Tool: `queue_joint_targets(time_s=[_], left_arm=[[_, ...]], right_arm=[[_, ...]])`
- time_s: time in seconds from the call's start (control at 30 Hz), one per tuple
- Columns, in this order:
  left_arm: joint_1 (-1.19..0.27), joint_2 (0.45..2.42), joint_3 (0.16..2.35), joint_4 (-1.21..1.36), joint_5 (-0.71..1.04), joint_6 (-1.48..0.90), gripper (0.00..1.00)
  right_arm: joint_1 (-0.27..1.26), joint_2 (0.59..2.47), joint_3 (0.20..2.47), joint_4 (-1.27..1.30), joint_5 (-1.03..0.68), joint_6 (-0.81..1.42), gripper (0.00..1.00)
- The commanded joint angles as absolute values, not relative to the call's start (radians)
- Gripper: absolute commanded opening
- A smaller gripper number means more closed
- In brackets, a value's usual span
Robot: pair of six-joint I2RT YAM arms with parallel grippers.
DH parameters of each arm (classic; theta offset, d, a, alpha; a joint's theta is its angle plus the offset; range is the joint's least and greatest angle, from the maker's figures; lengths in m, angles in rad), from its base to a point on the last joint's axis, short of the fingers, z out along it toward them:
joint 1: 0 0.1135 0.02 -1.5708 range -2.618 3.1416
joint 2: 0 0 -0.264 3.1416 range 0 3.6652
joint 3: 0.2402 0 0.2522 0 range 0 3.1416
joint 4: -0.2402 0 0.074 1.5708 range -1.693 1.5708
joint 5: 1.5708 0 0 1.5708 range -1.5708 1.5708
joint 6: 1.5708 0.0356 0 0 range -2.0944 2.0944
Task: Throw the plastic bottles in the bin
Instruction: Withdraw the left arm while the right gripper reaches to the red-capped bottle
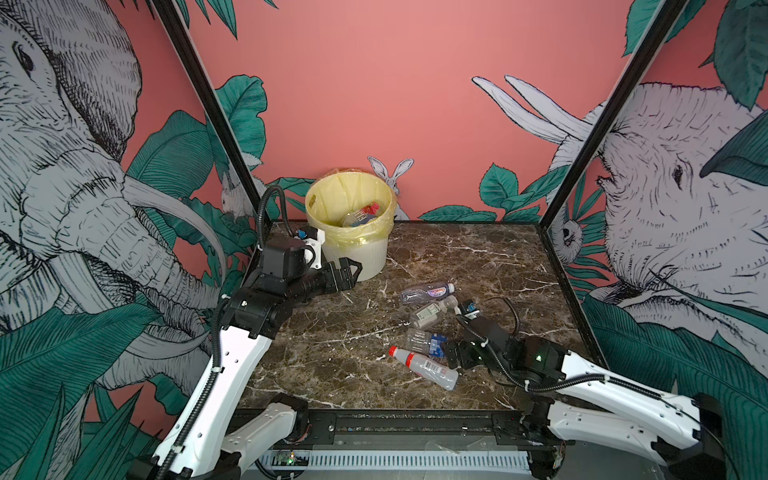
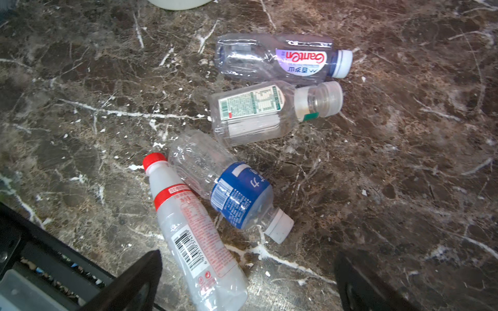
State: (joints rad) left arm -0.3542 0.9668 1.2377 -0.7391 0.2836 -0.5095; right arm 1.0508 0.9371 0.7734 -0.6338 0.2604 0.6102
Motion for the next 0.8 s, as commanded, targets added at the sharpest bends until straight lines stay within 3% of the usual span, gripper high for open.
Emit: queue_joint_targets(time_s=[0.0,0.4,0.77], left_arm=[[-0.377,0.913,1.192,-0.723,0.296,-0.522,0.99],[-0.451,0.858,0.964,-0.665,0.204,-0.524,1.00],[-0.451,0.867,0.813,-0.596,0.164,-0.519,0.99]], right_arm=[[1.077,0.964,0.791,-0.615,0.221,0.562,0.99],[1.089,1.030,0.692,-0.454,0.080,0.511,0.99],[1.092,1.143,0.770,-0.425,0.027,0.542,0.96]])
